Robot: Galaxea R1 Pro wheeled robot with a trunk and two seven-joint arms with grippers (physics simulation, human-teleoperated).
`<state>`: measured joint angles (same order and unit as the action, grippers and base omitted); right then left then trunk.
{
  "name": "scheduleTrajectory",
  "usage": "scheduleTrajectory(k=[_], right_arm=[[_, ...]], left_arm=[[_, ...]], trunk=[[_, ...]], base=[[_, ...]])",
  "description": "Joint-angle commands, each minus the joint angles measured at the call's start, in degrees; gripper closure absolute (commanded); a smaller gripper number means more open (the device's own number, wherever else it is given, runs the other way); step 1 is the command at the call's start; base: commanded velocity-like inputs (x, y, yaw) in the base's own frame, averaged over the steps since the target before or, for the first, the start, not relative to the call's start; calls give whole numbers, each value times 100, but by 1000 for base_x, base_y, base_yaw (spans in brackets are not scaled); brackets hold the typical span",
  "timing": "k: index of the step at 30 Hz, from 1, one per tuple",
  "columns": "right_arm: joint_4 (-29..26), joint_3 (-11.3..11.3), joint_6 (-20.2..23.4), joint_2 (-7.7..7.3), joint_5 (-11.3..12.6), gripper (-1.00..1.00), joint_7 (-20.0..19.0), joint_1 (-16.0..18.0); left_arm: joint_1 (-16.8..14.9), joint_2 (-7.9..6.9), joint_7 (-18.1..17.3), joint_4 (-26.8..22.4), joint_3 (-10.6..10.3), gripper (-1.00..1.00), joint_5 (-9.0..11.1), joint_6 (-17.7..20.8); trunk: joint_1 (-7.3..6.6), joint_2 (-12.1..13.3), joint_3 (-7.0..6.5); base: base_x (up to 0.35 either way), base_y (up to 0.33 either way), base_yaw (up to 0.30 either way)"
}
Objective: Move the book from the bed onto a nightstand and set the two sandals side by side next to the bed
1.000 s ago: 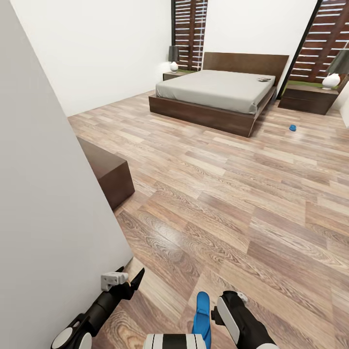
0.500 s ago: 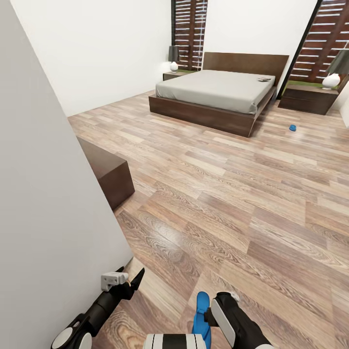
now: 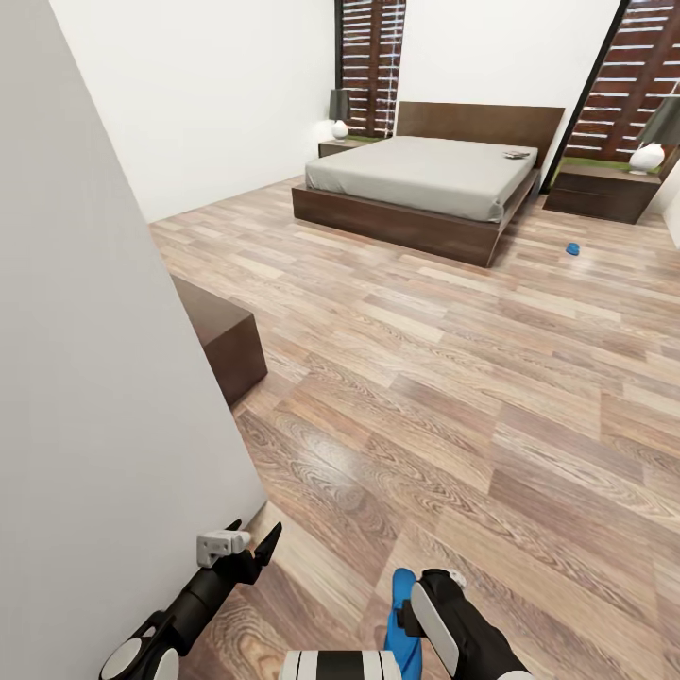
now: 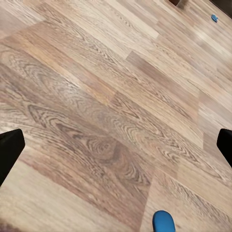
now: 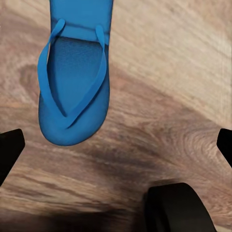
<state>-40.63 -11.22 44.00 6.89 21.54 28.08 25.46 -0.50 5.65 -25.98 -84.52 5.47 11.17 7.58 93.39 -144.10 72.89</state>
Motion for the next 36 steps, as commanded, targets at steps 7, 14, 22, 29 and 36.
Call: scheduleTrajectory(k=[7,14,22,29,36], right_arm=[[-10,-20,0,-3,68,-100,50,3],[-11,-20,-4,-3,69,-100,48,3],[-13,-20,-5,-3,73,-100,48,3],[-13,-20,-5,-3,77,-100,48,3],[-7,-20,-5,-3,78,-100,48,3]], left_arm=[[-2,6,-39,-3,16,-100,60,60],[-2,6,-39,-3,16,-100,60,60],[-2,6,-39,-3,16,-100,60,60],[-2,6,-39,-3,16,-100,60,60],[-2,6,-39,-3,16,-100,60,60]], trunk=[[-1,-2,4],[-1,-2,4],[-1,-2,4],[-1,-2,4],[-1,-2,4]], base=[[0,5,0],[0,0,0],[0,0,0],[0,0,0],[0,73,0]])
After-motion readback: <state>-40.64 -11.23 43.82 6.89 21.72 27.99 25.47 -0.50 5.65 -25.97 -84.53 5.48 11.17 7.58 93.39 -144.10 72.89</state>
